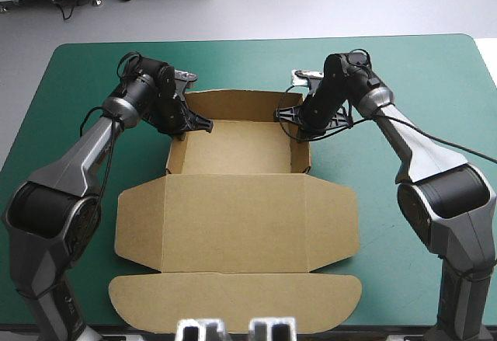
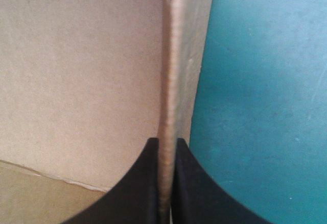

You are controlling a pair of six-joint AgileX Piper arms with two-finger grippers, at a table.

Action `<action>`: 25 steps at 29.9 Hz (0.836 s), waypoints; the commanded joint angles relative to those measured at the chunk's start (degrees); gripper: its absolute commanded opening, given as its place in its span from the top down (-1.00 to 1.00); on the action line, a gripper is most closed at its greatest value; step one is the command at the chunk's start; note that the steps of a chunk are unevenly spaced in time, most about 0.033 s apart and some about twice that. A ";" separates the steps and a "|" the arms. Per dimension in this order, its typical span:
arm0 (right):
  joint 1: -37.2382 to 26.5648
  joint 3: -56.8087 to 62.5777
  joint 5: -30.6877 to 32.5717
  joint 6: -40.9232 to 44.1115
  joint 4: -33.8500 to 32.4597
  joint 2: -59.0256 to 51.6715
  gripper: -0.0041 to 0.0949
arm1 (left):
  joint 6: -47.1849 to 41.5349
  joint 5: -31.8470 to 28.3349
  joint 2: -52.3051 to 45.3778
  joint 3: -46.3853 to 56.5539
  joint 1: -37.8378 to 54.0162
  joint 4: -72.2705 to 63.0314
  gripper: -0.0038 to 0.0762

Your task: Fold the box

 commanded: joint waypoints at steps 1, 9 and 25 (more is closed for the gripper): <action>0.82 -1.71 -3.81 -1.99 6.83 -2.40 0.93 | 1.07 1.20 0.03 -2.93 -1.58 -5.32 0.93; 0.82 -1.82 -3.75 -4.06 2.96 -2.40 0.84 | 1.07 1.10 2.17 -5.92 -1.58 -4.68 0.93; 0.82 -8.01 0.25 -3.33 -4.93 -2.40 -0.18 | 1.18 3.14 2.17 -7.82 -1.06 -1.43 -0.39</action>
